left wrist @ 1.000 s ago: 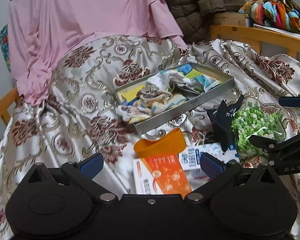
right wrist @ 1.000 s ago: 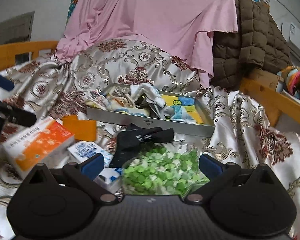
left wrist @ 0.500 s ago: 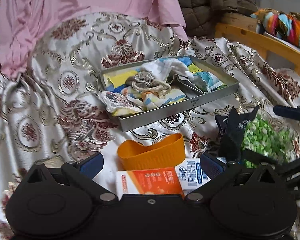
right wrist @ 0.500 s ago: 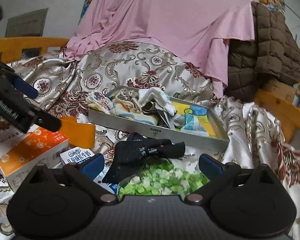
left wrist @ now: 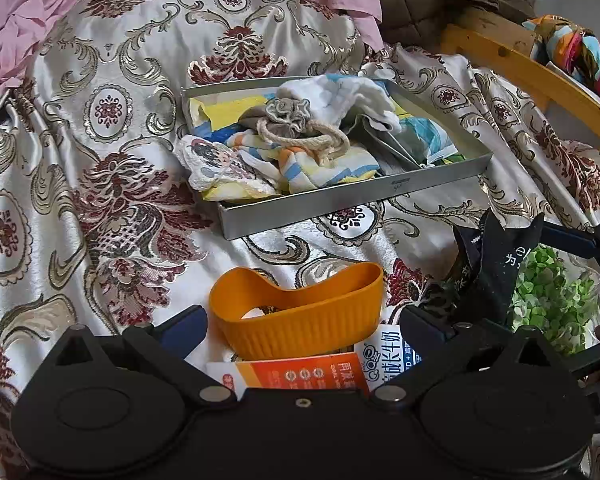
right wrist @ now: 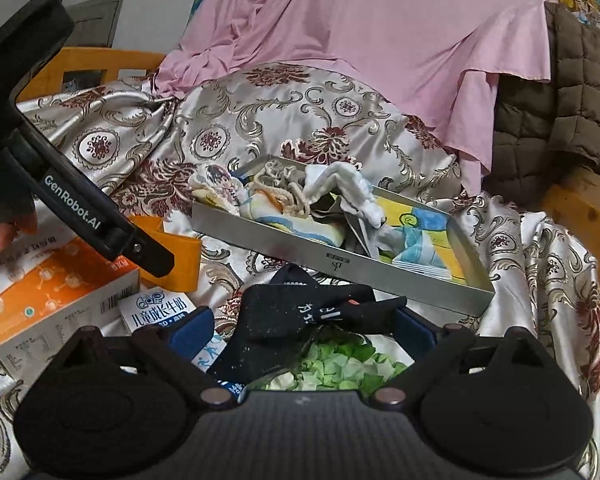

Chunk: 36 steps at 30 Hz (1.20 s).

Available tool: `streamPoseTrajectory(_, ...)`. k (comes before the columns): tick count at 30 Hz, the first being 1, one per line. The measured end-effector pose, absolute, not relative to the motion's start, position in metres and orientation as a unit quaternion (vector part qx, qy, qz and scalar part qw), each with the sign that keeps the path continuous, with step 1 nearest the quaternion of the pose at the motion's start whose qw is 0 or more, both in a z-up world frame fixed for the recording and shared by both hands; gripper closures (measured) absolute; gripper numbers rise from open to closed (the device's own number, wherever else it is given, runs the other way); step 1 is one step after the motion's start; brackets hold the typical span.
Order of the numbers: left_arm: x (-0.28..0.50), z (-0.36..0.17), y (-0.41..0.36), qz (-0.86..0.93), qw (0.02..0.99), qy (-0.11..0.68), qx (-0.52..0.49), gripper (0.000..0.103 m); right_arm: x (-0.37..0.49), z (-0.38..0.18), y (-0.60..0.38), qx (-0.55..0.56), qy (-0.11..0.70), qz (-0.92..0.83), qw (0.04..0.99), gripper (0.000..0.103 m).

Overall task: Organize soft objects
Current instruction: 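Grasp the orange silicone holder with the left gripper while the right gripper grasps the black cloth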

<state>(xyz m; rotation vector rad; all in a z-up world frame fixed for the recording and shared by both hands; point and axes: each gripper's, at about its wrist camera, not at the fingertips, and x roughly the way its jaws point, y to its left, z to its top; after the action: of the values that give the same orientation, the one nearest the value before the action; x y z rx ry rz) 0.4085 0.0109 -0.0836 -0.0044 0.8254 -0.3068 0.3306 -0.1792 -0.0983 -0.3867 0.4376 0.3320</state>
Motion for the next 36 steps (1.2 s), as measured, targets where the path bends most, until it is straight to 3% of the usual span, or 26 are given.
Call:
streamPoseTrajectory(7,0.414,-0.090,0.008,-0.148,0.904,0.402,0.004,0.003,0.331,-0.109,-0.172,-0.224,0.209,0.165,0.938,0.011)
streamPoseTrajectory(19,0.419,-0.093,0.009,-0.142,0.909,0.391,-0.016,0.016,0.330,-0.113,-0.165,-0.245,0.200,0.158,0.935,0.025)
streamPoseTrajectory(23,0.416,-0.091,0.004,-0.150,0.913,0.379,0.004,0.024,0.328,-0.113,-0.164,-0.247,0.199,0.159,0.935,0.031)
streamPoseTrajectory(28,0.410,-0.089,-0.001,-0.162,0.916,0.367,0.027,0.036,0.324,-0.114,-0.163,-0.259,0.189,0.156,0.934,0.047)
streamPoseTrajectory(36,0.401,-0.085,-0.013,-0.160,0.922,0.347,0.063,0.058,0.318,-0.121,-0.155,-0.295,0.172,0.151,0.928,0.059)
